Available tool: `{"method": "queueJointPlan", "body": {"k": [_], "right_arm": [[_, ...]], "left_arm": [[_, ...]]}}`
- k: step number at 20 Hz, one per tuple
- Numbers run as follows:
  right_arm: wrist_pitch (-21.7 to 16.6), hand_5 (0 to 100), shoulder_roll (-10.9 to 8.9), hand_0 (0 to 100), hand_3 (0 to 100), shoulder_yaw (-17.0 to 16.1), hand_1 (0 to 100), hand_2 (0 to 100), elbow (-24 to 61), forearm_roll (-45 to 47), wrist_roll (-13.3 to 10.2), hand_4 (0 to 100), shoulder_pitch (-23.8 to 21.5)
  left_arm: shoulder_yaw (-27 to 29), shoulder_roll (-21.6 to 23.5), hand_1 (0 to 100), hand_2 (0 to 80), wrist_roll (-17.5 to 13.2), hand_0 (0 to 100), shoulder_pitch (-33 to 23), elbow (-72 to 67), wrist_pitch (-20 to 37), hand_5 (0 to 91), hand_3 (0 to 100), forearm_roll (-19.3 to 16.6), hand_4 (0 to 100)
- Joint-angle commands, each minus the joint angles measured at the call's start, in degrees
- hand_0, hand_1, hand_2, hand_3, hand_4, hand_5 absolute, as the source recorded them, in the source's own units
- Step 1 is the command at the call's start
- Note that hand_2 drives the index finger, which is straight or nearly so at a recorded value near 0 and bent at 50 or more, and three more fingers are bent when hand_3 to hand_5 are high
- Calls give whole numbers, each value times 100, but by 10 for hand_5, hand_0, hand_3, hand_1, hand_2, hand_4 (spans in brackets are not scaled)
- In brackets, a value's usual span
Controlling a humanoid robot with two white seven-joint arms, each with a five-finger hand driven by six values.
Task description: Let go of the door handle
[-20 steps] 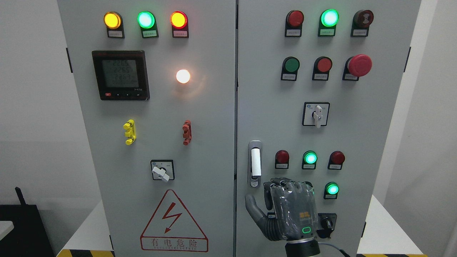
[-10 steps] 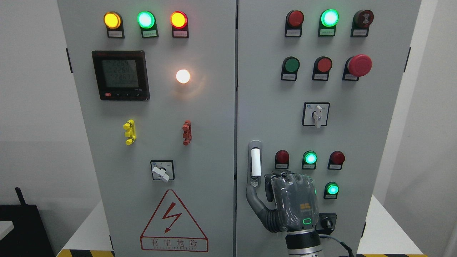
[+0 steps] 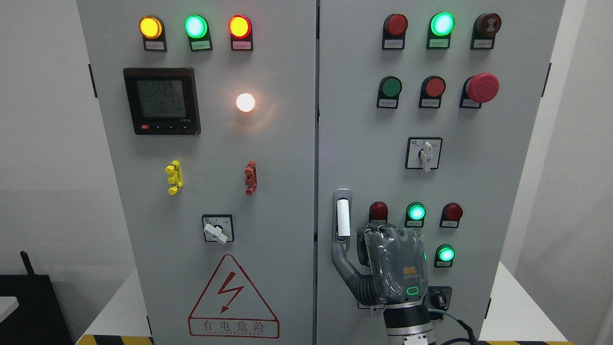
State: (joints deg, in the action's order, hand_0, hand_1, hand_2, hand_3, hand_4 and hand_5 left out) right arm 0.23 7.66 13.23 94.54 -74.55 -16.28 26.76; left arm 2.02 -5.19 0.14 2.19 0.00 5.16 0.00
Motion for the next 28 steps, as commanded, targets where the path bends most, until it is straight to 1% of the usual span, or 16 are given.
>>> {"method": "queueJointPlan", "body": {"k": [1, 19, 26, 28], "right_arm": [[-5, 999, 7, 395, 1000, 39, 575, 1000, 3, 10, 2, 1000, 22], [-5, 999, 16, 409, 1000, 39, 551, 1000, -41, 10, 55, 1000, 128], [3, 998, 34, 409, 1000, 31, 557, 1000, -120, 10, 64, 1000, 137], [3, 998, 34, 432, 1000, 22, 561, 1000, -120, 10, 64, 1000, 145]], "left_arm": [[0, 0, 389, 0, 4, 120, 1, 53, 3, 0, 0, -158, 0], [0, 0, 389, 0, 4, 120, 1, 53, 3, 0, 0, -158, 0], [0, 0, 389, 0, 4, 120, 1, 53, 3, 0, 0, -158, 0], [0, 0, 389, 0, 4, 120, 1, 53, 3, 0, 0, -158, 0]]}}
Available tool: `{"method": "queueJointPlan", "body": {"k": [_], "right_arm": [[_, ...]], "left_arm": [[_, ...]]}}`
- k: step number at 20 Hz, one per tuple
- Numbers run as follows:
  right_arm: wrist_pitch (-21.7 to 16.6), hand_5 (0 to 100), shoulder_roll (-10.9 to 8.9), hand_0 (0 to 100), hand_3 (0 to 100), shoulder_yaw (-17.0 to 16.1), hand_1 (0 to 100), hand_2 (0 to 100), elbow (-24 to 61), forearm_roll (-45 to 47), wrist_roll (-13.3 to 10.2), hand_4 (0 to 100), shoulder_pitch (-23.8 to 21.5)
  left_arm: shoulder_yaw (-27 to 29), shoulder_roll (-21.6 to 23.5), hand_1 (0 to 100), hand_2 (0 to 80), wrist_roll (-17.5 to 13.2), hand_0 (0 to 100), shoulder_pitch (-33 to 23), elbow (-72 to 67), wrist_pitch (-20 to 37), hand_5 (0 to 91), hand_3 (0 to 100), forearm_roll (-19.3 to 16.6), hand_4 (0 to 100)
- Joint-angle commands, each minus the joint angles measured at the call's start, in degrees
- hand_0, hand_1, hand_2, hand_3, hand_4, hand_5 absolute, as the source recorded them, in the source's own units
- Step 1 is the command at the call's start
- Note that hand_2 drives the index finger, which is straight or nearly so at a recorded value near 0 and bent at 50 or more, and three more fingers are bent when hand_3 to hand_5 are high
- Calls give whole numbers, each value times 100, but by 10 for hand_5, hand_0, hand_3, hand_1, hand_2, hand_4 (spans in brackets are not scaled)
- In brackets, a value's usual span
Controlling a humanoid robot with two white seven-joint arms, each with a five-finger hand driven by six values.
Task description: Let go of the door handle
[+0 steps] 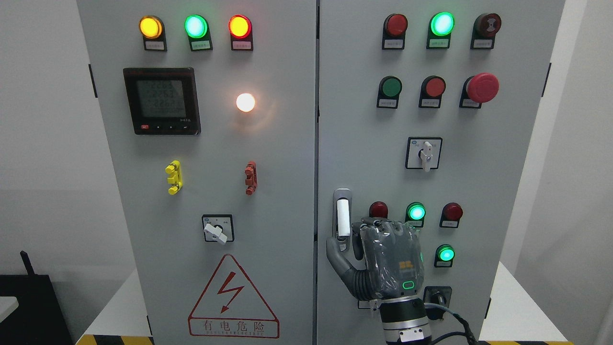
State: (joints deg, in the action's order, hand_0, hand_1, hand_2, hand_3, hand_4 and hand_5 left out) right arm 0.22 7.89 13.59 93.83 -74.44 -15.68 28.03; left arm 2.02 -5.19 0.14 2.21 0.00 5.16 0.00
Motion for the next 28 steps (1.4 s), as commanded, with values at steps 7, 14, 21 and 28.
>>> {"method": "queueJointPlan", "body": {"k": [7, 14, 21, 28], "right_arm": [[13, 998, 11, 465, 1000, -14, 560, 1000, -58, 9, 4, 1000, 27], [22, 997, 11, 472, 1000, -67, 562, 1000, -67, 26, 4, 1000, 18], [65, 997, 11, 479, 1000, -76, 559, 1000, -67, 35, 21, 1000, 27], [189, 996, 19, 492, 1000, -128, 543, 1000, -58, 44, 74, 1000, 18]], "left_arm": [[0, 0, 389, 0, 4, 120, -2, 53, 3, 0, 0, -158, 0], [0, 0, 389, 0, 4, 120, 7, 53, 3, 0, 0, -158, 0], [0, 0, 389, 0, 4, 120, -2, 53, 3, 0, 0, -158, 0], [0, 0, 389, 0, 4, 120, -2, 53, 3, 0, 0, -158, 0]]}}
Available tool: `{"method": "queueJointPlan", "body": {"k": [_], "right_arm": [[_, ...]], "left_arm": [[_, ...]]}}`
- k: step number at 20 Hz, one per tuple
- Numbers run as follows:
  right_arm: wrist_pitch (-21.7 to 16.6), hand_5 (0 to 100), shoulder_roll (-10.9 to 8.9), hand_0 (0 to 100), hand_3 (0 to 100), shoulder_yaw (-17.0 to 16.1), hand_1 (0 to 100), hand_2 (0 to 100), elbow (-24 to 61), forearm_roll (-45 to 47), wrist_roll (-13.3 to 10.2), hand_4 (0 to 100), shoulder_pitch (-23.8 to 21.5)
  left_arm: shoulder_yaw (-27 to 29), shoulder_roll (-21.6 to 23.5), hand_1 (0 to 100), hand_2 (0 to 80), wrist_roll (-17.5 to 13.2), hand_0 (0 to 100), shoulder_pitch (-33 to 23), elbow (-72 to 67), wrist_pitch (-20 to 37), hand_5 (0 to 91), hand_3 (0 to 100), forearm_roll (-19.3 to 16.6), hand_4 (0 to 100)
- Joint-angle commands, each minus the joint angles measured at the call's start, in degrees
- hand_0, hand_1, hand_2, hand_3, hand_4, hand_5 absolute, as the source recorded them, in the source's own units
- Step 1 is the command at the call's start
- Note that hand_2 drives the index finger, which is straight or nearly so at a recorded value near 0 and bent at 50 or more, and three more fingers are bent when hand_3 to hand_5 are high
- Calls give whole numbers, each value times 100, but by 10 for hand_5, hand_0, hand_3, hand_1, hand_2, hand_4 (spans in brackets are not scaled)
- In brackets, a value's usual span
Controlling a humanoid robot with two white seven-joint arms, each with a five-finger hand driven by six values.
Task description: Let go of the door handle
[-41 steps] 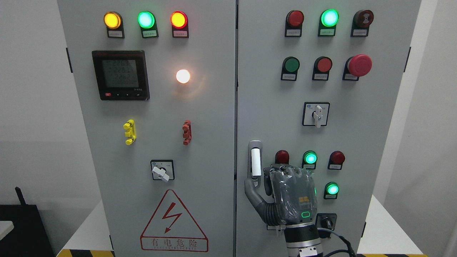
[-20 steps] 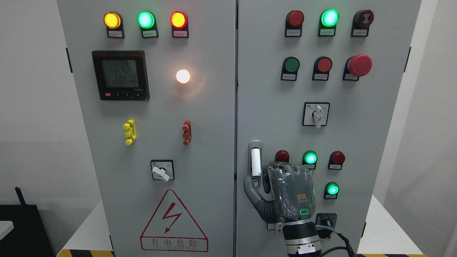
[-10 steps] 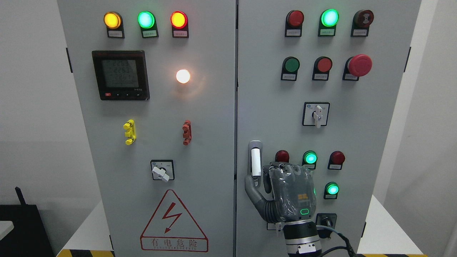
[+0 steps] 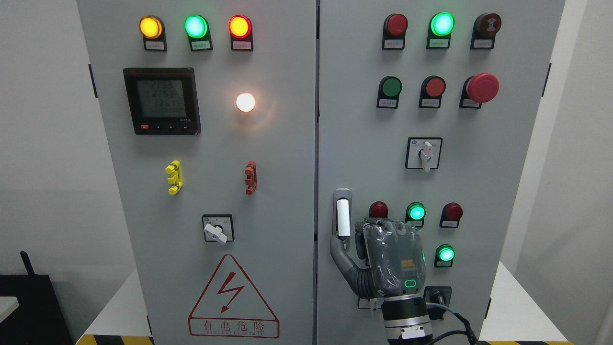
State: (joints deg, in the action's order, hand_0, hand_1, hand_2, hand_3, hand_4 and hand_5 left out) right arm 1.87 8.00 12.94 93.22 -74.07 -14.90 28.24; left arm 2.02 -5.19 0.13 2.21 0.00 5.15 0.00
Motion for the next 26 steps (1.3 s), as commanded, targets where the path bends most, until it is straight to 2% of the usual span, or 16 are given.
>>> {"method": "queueJointPlan", "body": {"k": [1, 26], "right_arm": [[24, 996, 0, 494, 1000, -63, 538, 1000, 3, 6, -4, 1000, -3], [24, 994, 9, 545, 1000, -116, 503, 1000, 83, 86, -57, 1000, -3]], "left_arm": [[0, 0, 389, 0, 4, 120, -1, 53, 3, 0, 0, -158, 0], [0, 0, 389, 0, 4, 120, -1, 53, 3, 0, 0, -158, 0]]}}
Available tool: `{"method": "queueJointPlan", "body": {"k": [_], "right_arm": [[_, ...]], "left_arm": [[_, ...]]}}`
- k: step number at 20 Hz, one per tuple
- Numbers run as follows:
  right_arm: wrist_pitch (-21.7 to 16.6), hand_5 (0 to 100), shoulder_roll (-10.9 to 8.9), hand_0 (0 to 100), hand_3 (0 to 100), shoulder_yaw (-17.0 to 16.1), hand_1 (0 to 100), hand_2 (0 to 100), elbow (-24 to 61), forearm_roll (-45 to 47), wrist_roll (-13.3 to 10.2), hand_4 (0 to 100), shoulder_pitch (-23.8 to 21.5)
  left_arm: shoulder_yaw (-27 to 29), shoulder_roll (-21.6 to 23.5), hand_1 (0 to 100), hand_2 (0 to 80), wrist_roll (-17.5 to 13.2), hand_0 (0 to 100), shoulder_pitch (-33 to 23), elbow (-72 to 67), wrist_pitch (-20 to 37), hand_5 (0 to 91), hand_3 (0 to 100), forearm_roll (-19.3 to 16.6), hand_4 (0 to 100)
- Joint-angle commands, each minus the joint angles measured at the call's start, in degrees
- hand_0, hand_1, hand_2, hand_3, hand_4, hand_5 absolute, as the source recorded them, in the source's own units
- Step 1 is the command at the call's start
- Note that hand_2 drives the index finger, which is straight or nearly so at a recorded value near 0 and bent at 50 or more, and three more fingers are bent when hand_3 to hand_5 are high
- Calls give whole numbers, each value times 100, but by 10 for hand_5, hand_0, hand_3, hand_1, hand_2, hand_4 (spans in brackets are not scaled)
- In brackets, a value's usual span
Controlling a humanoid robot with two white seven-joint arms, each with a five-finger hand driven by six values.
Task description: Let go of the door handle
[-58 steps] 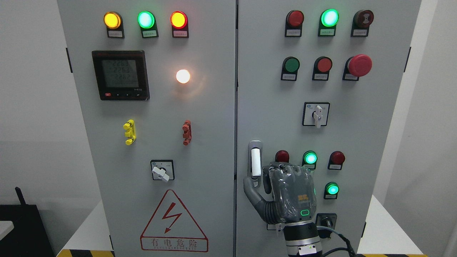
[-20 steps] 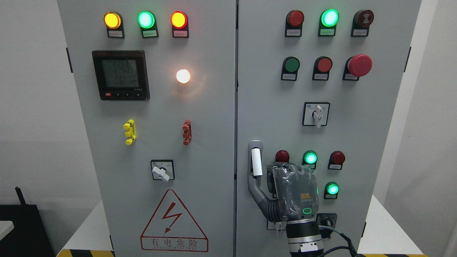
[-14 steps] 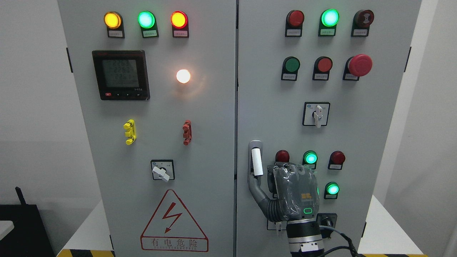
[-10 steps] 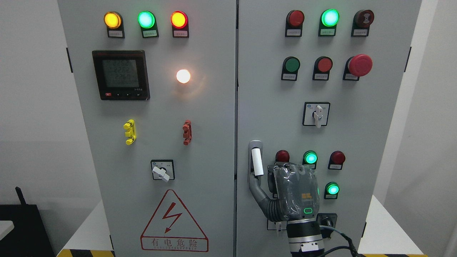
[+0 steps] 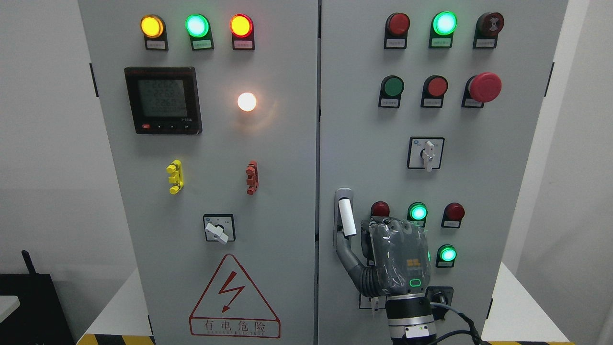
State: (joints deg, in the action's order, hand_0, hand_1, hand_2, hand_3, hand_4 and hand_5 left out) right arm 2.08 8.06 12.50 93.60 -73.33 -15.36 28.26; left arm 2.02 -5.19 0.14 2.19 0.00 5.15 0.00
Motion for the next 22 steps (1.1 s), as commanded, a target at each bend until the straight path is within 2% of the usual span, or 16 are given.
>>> {"method": "queueJointPlan", "body": {"k": [1, 15, 22], "right_arm": [[3, 994, 2, 545, 1000, -72, 503, 1000, 44, 11, -20, 1000, -4], [11, 994, 2, 543, 1000, -125, 535, 1000, 35, 11, -20, 1000, -13], [11, 994, 2, 603, 1000, -169, 508, 1000, 44, 11, -20, 1000, -13]], "left_arm": [[0, 0, 389, 0, 4, 120, 1, 53, 4, 0, 0, -158, 0], [0, 0, 389, 0, 4, 120, 1, 53, 4, 0, 0, -158, 0], [0, 0, 389, 0, 4, 120, 1, 53, 4, 0, 0, -158, 0]]}}
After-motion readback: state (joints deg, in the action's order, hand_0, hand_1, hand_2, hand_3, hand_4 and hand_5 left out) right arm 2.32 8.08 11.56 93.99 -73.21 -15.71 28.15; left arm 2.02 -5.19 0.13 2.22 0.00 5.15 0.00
